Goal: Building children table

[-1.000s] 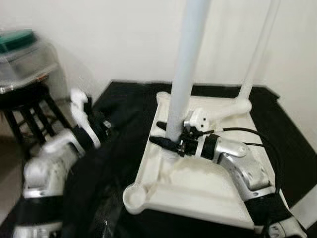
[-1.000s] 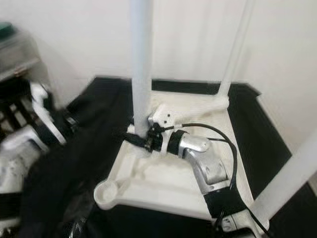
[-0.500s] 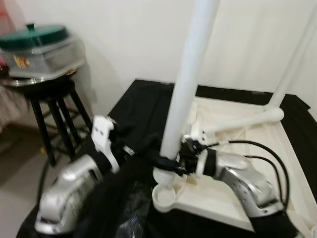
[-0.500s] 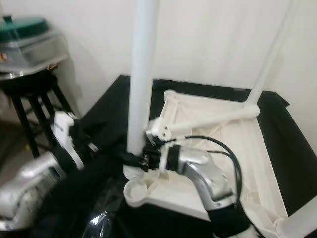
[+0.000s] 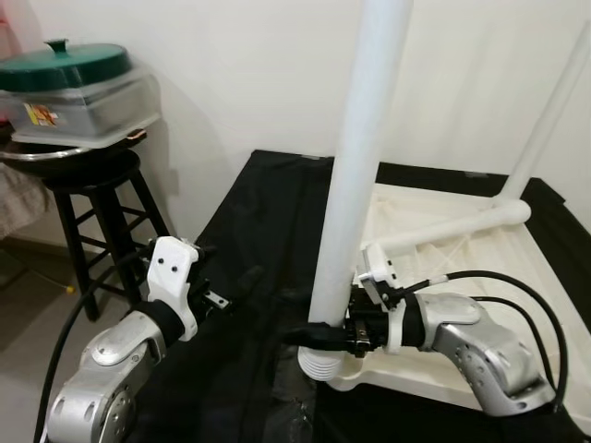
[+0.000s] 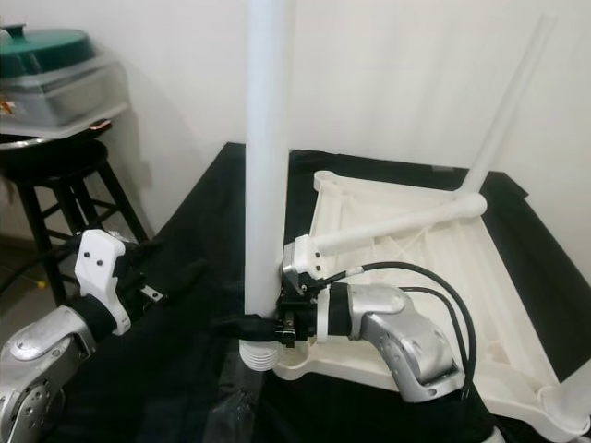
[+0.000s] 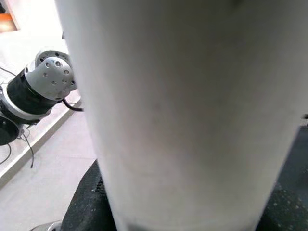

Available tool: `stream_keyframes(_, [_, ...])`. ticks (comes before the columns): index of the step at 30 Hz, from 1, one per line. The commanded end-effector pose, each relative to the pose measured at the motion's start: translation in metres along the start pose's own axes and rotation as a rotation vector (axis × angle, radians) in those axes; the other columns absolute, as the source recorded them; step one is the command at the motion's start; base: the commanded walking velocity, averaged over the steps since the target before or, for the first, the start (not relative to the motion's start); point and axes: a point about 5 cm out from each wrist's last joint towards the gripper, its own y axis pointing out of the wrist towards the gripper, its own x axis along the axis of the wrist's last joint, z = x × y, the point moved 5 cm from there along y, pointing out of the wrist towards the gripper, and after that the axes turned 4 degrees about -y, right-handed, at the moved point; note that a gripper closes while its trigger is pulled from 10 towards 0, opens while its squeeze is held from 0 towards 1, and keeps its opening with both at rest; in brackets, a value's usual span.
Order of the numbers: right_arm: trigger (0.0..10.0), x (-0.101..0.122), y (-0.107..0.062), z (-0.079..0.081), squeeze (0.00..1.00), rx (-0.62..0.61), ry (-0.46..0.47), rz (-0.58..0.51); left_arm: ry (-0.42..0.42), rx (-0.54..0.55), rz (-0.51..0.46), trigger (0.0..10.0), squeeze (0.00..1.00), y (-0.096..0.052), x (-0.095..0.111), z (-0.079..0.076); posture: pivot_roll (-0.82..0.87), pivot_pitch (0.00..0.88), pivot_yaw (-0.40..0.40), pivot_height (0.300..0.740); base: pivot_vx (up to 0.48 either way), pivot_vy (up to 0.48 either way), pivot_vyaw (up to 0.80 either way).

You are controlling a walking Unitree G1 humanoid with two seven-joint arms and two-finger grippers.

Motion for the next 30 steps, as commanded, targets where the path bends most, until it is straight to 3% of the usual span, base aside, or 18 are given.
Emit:
stream_keyframes(1, [10.0,0.007,-0.005,0.0,0.0,0.007,-0.009,-0.011,0.025,0.02,0.026,10.0,0.0,-0.003,-0.003,0.005,0.05,0.0,0.0,0.74,0.0,0.0,0.0])
stream_keyframes(9, [10.0,0.002,-0.018,-0.002,0.0,0.028,0.001,0.041,0.057,0.078,0.082,10.0,0.0,-0.011,-0.008,0.017,0.05,0.006,0.001,0.74,-0.06,0.0,0.0])
stream_keyframes(14, [10.0,0.003,-0.017,-0.003,0.0,0.026,0.001,0.036,0.057,0.078,0.086,10.0,0.0,-0.011,-0.009,0.016,0.05,0.007,0.001,0.74,-0.48,0.0,0.0])
stream_keyframes(17, [10.0,0.005,-0.016,-0.004,0.0,0.013,-0.009,0.025,0.062,0.064,0.073,10.0,0.0,-0.011,-0.007,0.013,0.05,0.009,0.002,0.74,0.0,0.0,0.0])
stream_keyframes(24, [10.0,0.018,-0.013,-0.028,0.0,-0.124,-0.051,-0.04,0.087,0.079,0.065,10.0,0.0,-0.014,-0.004,0.022,0.05,0.005,0.004,0.74,0.0,0.0,0.0])
stream_keyframes(30, [10.0,0.024,-0.012,-0.035,0.0,-0.137,-0.037,-0.058,0.059,0.109,0.04,10.0,0.0,-0.018,0.002,0.034,0.04,0.011,0.003,0.74,0.0,0.0,-0.4])
